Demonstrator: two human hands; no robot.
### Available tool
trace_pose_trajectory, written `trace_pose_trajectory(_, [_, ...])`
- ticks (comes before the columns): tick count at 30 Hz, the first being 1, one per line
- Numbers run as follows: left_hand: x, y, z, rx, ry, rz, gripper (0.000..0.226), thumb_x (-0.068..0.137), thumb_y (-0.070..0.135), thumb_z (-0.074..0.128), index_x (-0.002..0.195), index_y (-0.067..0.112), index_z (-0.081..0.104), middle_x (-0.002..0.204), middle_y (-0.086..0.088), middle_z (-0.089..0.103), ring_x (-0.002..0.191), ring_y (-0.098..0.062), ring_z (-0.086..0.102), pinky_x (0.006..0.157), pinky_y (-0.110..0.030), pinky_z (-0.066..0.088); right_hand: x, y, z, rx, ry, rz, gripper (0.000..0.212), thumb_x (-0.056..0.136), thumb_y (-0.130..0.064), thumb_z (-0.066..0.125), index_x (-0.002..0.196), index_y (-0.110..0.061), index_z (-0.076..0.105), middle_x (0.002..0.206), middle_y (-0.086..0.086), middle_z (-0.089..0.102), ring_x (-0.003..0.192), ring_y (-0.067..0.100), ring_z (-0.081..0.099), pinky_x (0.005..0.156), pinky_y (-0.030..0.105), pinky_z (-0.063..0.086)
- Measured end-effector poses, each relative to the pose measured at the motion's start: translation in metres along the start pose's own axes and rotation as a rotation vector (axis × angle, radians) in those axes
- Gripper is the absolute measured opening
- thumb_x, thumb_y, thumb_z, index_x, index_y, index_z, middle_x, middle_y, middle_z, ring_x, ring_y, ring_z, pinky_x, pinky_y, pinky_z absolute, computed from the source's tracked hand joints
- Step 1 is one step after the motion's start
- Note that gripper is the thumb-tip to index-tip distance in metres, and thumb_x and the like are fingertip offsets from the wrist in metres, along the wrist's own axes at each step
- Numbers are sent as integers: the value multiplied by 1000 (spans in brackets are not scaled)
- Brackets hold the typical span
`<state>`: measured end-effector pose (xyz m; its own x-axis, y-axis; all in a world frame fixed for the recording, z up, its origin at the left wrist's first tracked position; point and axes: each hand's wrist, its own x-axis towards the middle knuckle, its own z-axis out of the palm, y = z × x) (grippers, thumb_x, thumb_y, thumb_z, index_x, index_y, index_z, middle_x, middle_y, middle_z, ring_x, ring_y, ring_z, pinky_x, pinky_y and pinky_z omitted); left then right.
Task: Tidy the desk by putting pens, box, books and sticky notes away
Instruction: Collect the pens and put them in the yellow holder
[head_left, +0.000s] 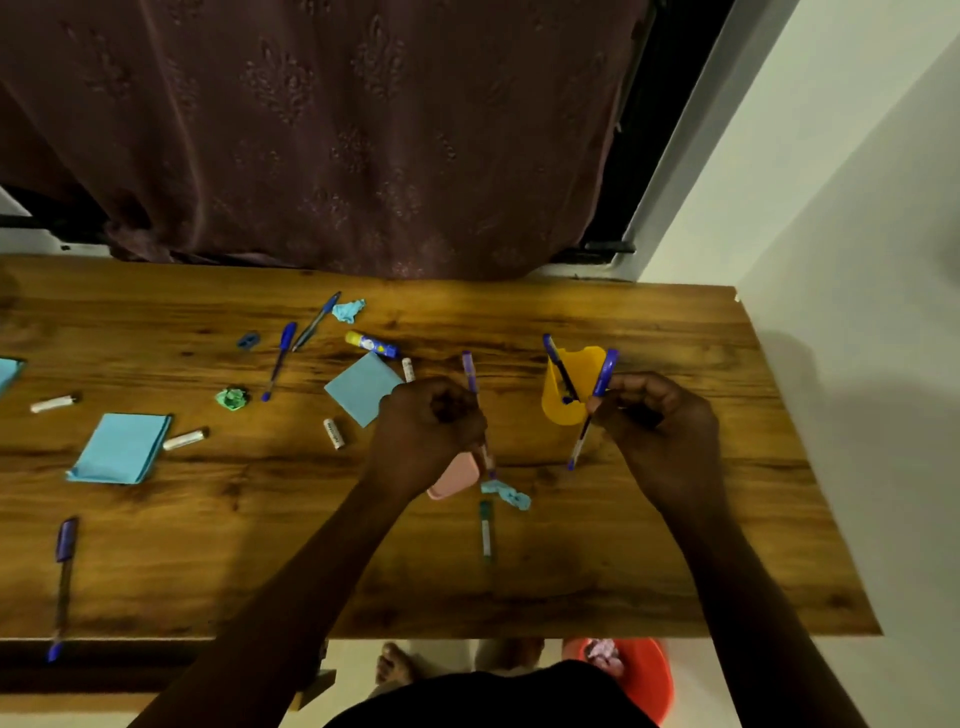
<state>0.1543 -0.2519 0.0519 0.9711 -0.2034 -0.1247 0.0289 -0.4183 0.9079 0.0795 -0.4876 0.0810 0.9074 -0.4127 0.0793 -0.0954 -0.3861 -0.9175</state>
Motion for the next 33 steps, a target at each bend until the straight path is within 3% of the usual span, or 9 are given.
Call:
trace_pose_trajectory(5, [25,48,34,-140,25,153,8,82,16,80,83,23,75,75,5,77,71,-17,75,70,-45,62,29,-2,-15,25,50,-43,17,87,-15,80,104,-14,74,89,-7,78,82,5,74,74,21,59])
trace_pose_trajectory(10, [51,61,65,-136,71,196,12,84,17,80,82,28,75,77,9,77,72,-10,74,65,-33,59,58,7,-12,-39,43,-133,15,89,-10,76,103,-15,73,90,-8,76,82,4,72,74,21,57])
trace_pose_trajectory(13, [61,50,80,-107,71,162,5,84,16,80,89,19,80,81,8,78,75,-8,74,67,-31,59,73,20,-2,-249,-18,-194,15,91,-16,73,106,-17,72,96,-7,76,80,-4,67,68,4,47])
trace_pose_trajectory(15, [65,43,87,-46,83,168,4,83,16,80,87,17,80,79,6,77,73,-11,73,64,-34,58,81,25,3,-307,-67,-215,14,91,-15,72,105,-18,71,98,-6,76,81,-2,66,68,1,45])
trace_pose_trajectory(20, [70,28,96,144,95,132,11,76,24,77,69,32,73,65,9,69,59,-1,64,56,-29,50,95,45,18,-453,-231,-196,20,91,-22,69,111,-25,68,102,-4,76,90,15,73,77,39,61])
trace_pose_trajectory(23, [73,22,102,135,77,63,8,74,31,73,67,27,74,65,4,71,60,-13,69,60,-45,56,98,51,23,-546,-302,-185,22,90,-23,67,112,-27,68,95,-3,75,84,18,71,72,39,59])
trace_pose_trajectory(25, [74,20,105,152,65,54,13,74,35,72,71,23,76,64,2,71,60,-14,68,61,-47,56,100,53,23,-574,-326,-183,25,90,-22,67,114,-26,68,95,-2,75,85,19,71,71,39,59])
trace_pose_trajectory(30, [71,26,100,229,30,77,23,78,23,78,95,38,76,70,6,73,64,-7,68,62,-35,55,101,49,13,-536,-326,-170,32,91,-17,69,123,-22,69,108,0,77,94,18,73,80,40,61])
trace_pose_trajectory(33, [68,20,87,271,43,26,14,77,22,81,83,32,73,68,9,70,63,0,64,59,-27,50,98,40,7,-468,-258,-208,27,91,-16,68,119,-19,71,108,0,77,93,16,73,81,37,61])
